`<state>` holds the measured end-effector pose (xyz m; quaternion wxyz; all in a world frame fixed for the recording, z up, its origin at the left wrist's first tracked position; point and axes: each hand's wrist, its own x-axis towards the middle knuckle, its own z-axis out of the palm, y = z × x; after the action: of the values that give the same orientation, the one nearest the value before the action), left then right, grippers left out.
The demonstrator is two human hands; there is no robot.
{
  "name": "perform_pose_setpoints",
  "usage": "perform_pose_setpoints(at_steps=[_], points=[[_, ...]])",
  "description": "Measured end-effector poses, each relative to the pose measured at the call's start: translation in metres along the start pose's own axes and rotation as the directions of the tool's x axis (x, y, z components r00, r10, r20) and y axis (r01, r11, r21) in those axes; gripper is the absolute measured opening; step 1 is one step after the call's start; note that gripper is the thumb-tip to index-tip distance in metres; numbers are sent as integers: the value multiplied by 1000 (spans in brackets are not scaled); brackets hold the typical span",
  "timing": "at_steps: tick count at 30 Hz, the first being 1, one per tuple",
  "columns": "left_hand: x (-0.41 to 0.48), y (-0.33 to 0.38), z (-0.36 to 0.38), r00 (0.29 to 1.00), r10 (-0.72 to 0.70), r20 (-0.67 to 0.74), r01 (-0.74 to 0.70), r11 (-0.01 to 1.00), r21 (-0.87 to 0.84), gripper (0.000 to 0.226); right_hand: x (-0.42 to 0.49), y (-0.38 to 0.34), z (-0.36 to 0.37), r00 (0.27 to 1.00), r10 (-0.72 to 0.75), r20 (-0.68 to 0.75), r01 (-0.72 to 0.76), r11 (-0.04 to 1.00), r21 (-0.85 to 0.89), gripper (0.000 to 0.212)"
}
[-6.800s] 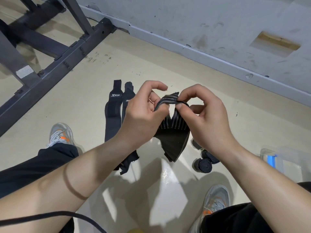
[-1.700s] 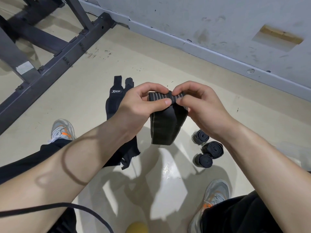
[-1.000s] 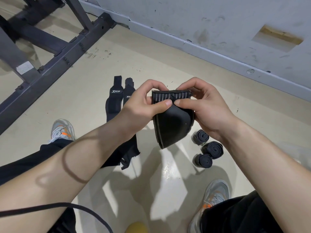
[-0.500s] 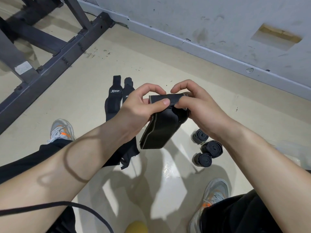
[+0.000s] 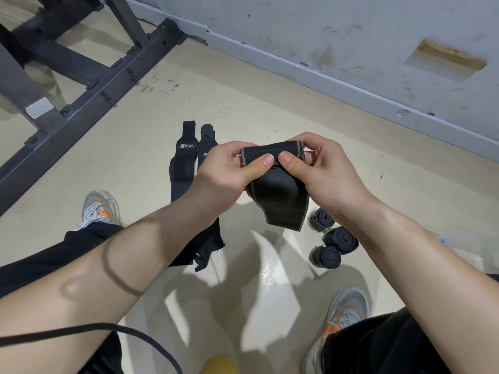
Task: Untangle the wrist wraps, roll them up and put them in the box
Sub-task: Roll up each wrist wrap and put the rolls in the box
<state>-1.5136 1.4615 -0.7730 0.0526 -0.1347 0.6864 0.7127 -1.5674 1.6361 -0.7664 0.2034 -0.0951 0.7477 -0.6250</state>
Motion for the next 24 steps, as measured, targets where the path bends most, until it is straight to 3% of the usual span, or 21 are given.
perform_pose_setpoints(at_steps=[2, 6, 9, 12, 19, 24], points=[[0, -1, 0, 1000, 4, 12, -4, 1000, 9, 13, 1, 1, 1, 998, -48, -41, 44, 995, -89, 23], [0, -3, 1, 999, 25, -28, -24, 999, 41, 16, 2, 5, 3, 996, -82, -41, 75, 984, -163, 29], [1, -3, 2, 994, 84, -67, -76, 990, 117, 30, 1, 5, 1, 998, -64, -1, 64, 993, -99, 24], [0, -2, 4, 990, 120, -71, -114, 989, 90, 24, -2, 0, 0, 998, -46, 34, 45, 999, 27, 9], [2, -1, -4, 990, 139, -26, -138, 989, 52, 20, 1, -6, 0, 990, 61, 125, -85, 976, 198, 12], [0, -2, 0, 990, 140, -16, -139, 989, 44, 21, 0, -4, 4, 999, 7, 38, -12, 992, 123, 8]])
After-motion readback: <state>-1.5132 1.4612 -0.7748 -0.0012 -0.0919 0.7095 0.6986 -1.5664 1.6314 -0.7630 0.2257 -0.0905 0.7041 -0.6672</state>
